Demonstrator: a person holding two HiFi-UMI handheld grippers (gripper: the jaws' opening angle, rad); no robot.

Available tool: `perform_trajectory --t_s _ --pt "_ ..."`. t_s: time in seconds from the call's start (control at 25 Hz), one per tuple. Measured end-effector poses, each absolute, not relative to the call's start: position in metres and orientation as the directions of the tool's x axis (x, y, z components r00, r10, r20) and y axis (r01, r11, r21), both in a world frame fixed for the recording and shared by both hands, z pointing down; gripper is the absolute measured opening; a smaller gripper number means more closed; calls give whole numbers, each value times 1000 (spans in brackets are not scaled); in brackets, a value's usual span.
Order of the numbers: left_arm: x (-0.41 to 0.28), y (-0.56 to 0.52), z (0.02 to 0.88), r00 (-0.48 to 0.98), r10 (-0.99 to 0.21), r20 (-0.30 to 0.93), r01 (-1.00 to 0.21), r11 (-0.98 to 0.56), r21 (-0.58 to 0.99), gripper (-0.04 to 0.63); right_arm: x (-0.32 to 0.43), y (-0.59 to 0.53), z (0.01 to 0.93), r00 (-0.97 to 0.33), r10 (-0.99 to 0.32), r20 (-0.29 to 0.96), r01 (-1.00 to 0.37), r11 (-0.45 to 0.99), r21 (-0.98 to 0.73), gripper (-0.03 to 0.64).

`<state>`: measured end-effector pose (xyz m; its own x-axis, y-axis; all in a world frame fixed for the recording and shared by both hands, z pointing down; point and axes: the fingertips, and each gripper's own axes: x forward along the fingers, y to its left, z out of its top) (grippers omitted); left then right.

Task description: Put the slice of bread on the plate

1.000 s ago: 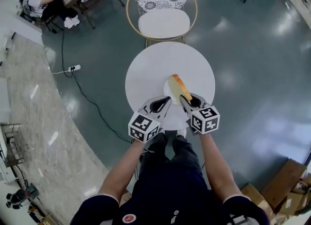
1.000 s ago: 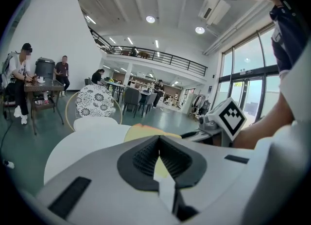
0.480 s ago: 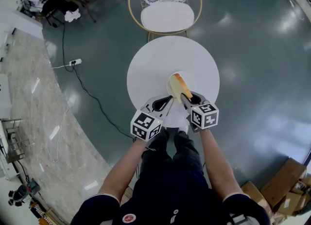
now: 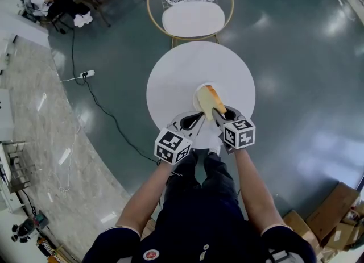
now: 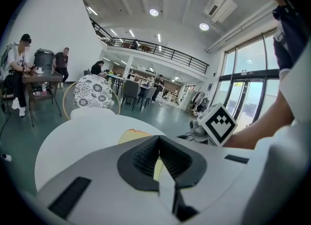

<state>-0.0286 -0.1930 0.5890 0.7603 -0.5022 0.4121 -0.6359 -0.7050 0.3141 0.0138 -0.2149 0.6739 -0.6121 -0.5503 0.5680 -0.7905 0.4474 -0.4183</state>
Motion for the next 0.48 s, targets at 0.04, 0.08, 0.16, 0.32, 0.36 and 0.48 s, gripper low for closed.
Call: perform_trajectory --t_s 0.04,0.08,0.16,0.32,0.36,0.48 --pt "-27 -192 589 761 -501 413 -635 -705 315 8 15 -215 674 -611 -550 570 -791 453 -411 91" --pt "-27 -192 589 761 -499 414 -635 -705 316 8 15 -215 674 -609 -550 571 -792 458 -404 91" --pt "-27 -191 590 759 -498 418 -636 -703 317 8 16 -216 674 -606 -550 574 -793 469 -388 91" --pt "-26 -191 593 757 -498 424 -639 -700 319 8 17 -219 676 -598 -552 582 -797 491 -352 94" --pt "-25 -192 593 757 -497 425 -639 -700 319 8 18 -220 677 -596 -552 583 -797 493 -348 95" --pt "-22 -192 592 757 -497 424 -639 -699 321 8 20 -221 677 -598 -552 582 -796 492 -351 98"
